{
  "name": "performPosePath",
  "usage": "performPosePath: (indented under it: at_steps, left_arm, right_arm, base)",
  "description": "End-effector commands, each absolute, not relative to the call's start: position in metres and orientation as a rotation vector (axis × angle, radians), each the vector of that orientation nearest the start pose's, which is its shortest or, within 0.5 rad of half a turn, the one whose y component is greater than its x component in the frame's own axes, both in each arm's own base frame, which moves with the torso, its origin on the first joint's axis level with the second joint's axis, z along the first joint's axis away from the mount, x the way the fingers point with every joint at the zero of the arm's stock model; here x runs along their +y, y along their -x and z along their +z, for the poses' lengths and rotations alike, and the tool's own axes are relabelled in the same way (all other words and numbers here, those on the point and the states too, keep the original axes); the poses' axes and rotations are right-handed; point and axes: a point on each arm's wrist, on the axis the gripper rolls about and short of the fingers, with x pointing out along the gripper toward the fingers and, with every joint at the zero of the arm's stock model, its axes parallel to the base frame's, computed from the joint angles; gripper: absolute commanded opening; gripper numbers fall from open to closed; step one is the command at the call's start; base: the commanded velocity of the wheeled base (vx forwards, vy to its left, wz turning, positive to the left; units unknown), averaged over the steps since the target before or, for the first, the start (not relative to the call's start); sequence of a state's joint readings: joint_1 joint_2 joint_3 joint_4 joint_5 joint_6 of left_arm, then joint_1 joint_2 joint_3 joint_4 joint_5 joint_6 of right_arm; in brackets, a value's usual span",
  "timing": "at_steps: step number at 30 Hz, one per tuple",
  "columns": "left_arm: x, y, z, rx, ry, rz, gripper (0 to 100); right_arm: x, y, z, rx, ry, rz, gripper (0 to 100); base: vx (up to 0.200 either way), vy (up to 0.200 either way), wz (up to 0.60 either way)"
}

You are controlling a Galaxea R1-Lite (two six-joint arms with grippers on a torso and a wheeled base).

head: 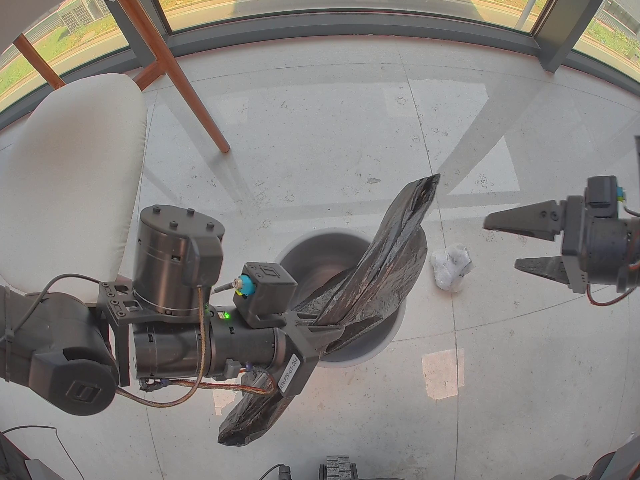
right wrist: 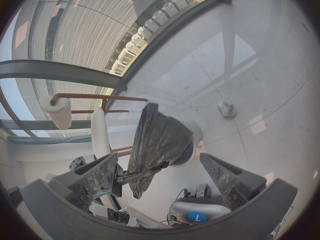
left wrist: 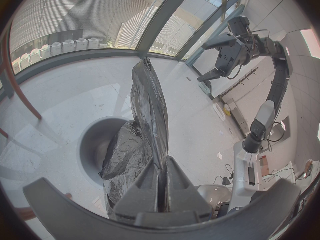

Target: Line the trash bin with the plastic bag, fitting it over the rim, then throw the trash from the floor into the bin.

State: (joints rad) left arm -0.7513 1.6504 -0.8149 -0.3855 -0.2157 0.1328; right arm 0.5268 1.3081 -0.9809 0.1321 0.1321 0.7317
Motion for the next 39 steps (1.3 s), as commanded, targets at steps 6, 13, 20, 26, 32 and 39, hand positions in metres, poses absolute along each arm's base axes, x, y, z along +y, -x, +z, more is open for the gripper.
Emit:
performPosePath:
  at_steps: [6,13,20,26,32,39]
  left_arm:
    - [-0.201,-0.209,0.173,0.386,-0.251,-0.954,0]
    - [-0.201,-0.209,0.174,0.382,-0.249,-0.955,0]
    - [-0.201,-0.209,0.176,0.378,-0.247,-0.955,0]
    - [-0.201,-0.209,0.177,0.373,-0.245,-0.955,0]
    - [-0.200,-0.208,0.177,0.373,-0.245,-0.955,0]
    - [-0.200,-0.208,0.178,0.368,-0.244,-0.955,0]
  right_arm:
    - [0.137,-0.221,0.241,0.772,-0.580,0.419,100]
    - [0.141,-0.241,0.244,0.756,-0.587,0.398,100]
    - [0.142,-0.260,0.243,0.742,-0.590,0.374,100]
    - [0.140,-0.280,0.247,0.712,-0.609,0.348,100]
    - [0.141,-0.282,0.251,0.700,-0.610,0.353,100]
    - [0.145,-0.284,0.243,0.729,-0.602,0.350,100]
  base:
    - [0.000,0.000,0.00]
    - [0.000,0.000,0.00]
    - [0.000,0.000,0.00]
    - [0.000,0.000,0.00]
    - [0.000,0.000,0.00]
    - [0.000,0.000,0.00]
